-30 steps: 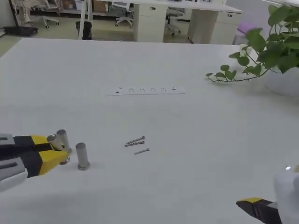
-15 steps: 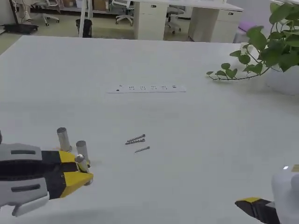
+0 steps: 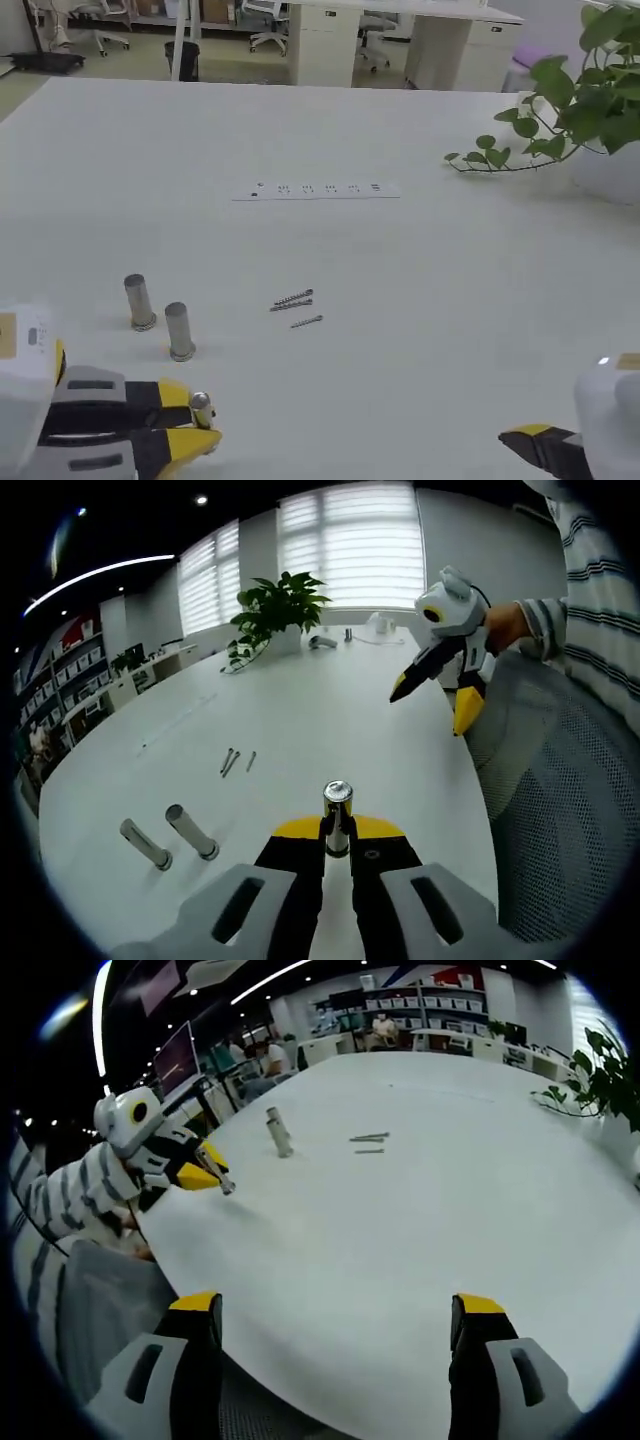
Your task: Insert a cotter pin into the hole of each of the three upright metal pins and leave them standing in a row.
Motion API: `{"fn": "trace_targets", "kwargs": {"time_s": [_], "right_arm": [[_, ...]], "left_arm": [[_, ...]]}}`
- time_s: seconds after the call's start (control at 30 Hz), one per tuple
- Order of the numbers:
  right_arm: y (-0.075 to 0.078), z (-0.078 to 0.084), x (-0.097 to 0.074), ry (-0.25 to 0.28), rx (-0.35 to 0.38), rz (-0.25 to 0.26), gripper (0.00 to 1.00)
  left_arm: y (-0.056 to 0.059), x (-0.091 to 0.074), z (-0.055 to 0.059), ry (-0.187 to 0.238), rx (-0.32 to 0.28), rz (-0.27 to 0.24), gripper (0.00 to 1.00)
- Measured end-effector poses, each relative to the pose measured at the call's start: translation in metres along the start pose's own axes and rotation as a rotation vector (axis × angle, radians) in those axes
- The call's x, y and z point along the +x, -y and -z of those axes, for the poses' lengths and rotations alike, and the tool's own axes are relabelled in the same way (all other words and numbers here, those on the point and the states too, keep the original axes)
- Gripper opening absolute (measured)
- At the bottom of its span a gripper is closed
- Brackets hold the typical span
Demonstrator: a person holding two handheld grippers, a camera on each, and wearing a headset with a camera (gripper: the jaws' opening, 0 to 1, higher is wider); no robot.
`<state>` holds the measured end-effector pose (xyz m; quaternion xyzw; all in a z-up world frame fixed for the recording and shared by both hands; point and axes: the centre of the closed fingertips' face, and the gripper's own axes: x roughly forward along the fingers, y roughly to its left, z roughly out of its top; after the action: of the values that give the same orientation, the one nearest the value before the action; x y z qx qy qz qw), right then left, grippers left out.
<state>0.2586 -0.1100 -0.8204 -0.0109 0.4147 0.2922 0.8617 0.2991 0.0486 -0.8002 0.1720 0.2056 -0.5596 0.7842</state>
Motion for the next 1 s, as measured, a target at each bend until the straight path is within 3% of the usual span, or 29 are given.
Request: {"fn": "trace_targets", "kwargs": {"time_s": [0.23, 0.5, 0.83, 0.9, 1.0], "right_arm": [[-0.002, -0.002, 0.001, 0.004, 0.015, -0.013, 0.96], [-0.001, 0.000, 0.002, -0.005, 0.013, -0.010, 0.96], [-0.002, 0.001, 0.002, -0.010, 0.013, -0.010, 0.96], [-0.001, 0.002, 0.002, -0.009, 0.015, -0.009, 0.96], [0.000, 0.004, 0.003, -0.015, 0.019, -0.005, 0.96]], "left_arm": [[0.004, 0.008, 0.009, 0.008, -0.020, 0.015, 0.07], [-0.002, 0.015, 0.016, 0.011, -0.059, -0.009, 0.07], [0.002, 0.023, 0.029, -0.021, -0.067, -0.022, 0.07], [0.001, 0.025, 0.036, -0.050, -0.051, -0.032, 0.07], [0.003, 0.020, 0.036, -0.032, -0.068, -0.037, 0.07]]}}
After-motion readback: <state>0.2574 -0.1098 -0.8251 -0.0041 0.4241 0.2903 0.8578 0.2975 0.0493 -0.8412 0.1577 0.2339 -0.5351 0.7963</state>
